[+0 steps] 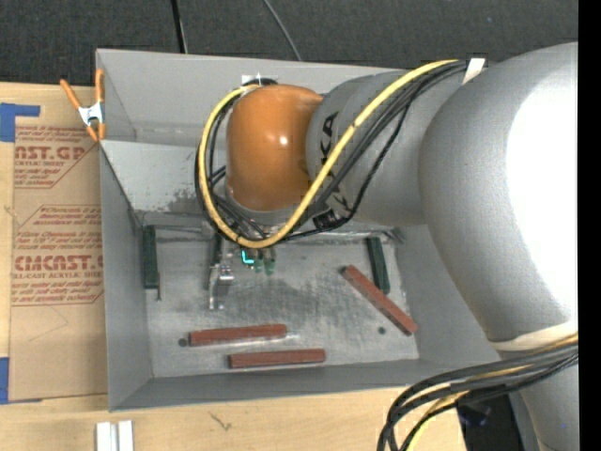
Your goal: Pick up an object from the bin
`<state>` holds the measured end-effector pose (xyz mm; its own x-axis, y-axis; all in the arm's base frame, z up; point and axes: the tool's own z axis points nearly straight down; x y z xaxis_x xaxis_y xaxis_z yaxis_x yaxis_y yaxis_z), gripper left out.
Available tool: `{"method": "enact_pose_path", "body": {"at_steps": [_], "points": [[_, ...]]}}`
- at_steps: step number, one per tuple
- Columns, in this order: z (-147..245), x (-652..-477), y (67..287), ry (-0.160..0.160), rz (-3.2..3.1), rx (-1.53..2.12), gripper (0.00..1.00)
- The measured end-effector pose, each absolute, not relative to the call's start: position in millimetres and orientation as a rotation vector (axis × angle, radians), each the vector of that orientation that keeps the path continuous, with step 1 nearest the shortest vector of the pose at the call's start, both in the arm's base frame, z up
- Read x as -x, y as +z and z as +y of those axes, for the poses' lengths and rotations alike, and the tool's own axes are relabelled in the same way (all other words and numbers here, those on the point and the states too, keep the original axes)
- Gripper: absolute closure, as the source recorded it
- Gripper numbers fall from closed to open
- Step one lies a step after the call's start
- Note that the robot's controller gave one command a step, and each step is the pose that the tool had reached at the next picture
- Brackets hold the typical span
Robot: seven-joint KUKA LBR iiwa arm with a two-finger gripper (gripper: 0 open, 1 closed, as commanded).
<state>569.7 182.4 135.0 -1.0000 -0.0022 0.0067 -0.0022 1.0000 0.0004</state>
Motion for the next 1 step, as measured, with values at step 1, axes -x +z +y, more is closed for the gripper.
{"method": "enact_pose_path", "body": {"at_steps": [1], "points": [[181.8,-571.9,139.7,-0.002,-3.142,-0.001,0.00]]}}
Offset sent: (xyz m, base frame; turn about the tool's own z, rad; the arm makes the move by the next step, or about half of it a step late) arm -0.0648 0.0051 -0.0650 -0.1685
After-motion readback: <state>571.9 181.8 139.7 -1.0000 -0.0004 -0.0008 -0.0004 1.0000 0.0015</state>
